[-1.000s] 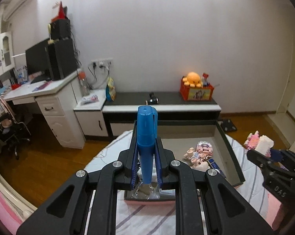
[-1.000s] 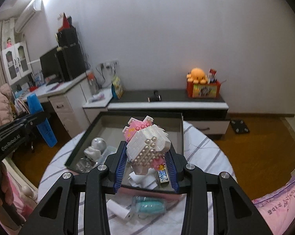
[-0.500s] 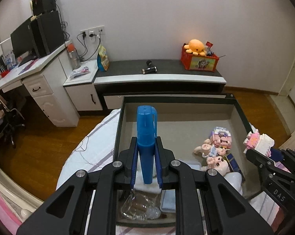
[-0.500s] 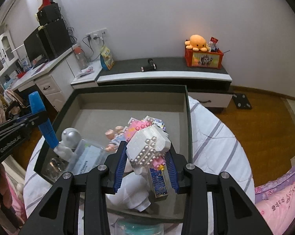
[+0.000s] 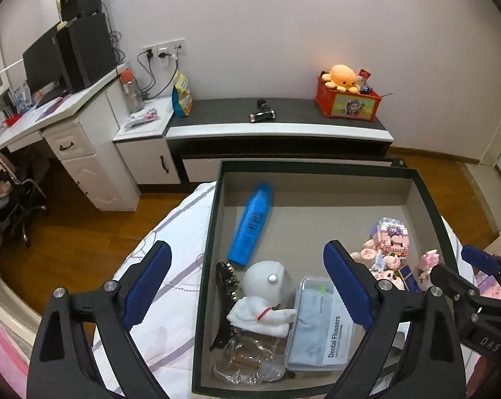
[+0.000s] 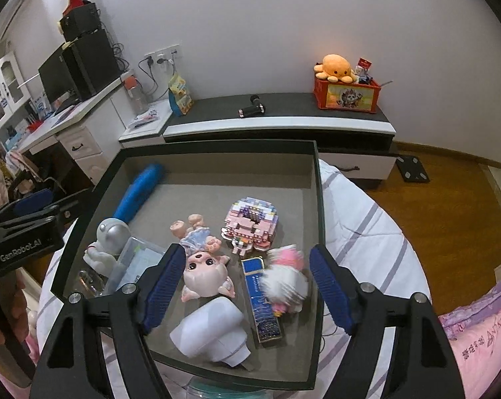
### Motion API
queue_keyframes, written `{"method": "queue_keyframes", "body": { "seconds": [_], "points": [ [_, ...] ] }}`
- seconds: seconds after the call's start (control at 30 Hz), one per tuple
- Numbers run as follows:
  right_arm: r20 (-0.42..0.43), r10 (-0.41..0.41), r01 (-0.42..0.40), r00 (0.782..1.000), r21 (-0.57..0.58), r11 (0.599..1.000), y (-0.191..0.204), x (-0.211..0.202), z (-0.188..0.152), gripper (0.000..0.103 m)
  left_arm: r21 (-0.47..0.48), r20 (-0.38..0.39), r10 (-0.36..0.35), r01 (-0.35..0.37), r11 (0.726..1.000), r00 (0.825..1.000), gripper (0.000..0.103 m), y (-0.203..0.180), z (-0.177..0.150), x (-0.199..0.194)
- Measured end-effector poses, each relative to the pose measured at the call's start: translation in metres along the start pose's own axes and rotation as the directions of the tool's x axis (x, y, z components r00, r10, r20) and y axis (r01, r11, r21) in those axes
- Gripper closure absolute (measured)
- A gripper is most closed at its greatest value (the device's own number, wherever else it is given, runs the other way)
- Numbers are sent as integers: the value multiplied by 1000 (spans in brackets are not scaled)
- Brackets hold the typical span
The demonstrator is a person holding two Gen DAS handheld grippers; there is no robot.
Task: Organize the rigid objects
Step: 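Lower both held items into the pink box and open both tools, then withdraw both tools from the pink box back over the bed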
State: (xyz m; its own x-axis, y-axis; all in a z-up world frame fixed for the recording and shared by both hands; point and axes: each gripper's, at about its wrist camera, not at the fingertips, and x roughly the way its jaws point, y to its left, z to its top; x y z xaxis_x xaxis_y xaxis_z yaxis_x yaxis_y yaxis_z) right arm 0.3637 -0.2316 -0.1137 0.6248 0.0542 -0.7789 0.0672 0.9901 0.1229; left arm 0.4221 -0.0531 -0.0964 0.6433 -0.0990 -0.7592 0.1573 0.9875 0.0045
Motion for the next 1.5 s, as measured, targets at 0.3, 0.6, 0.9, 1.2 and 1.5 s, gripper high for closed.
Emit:
{"method": "queue_keyframes", "body": {
  "seconds": [0.3, 0.6, 0.9, 1.2, 1.5],
  "points": [
    [27, -6, 6, 1000, -3, 1000, -3, -11, -5, 25, 12, 13, 9, -9, 1000, 1000, 9, -3, -7, -11],
    [106, -8, 10, 994, -17, 1000, 5, -51, -30, 25, 8, 89, 21, -22, 1000, 996, 9, -7, -35, -53],
    [185, -18, 22, 983, -24, 999, 8, -108, -73, 25, 0, 173, 50, -51, 999, 984, 9, -8, -81, -117],
    [344, -9, 31, 939, -57, 998, 22, -195, -114, 25, -21, 304, 54, -49, 999, 951, 9, -1, -120, -197],
    [508, -14, 49, 861, -56, 997, 32, -268, -142, 24, -61, 450, 71, -49, 997, 890, 9, 1, -145, -272]
  ]
}}
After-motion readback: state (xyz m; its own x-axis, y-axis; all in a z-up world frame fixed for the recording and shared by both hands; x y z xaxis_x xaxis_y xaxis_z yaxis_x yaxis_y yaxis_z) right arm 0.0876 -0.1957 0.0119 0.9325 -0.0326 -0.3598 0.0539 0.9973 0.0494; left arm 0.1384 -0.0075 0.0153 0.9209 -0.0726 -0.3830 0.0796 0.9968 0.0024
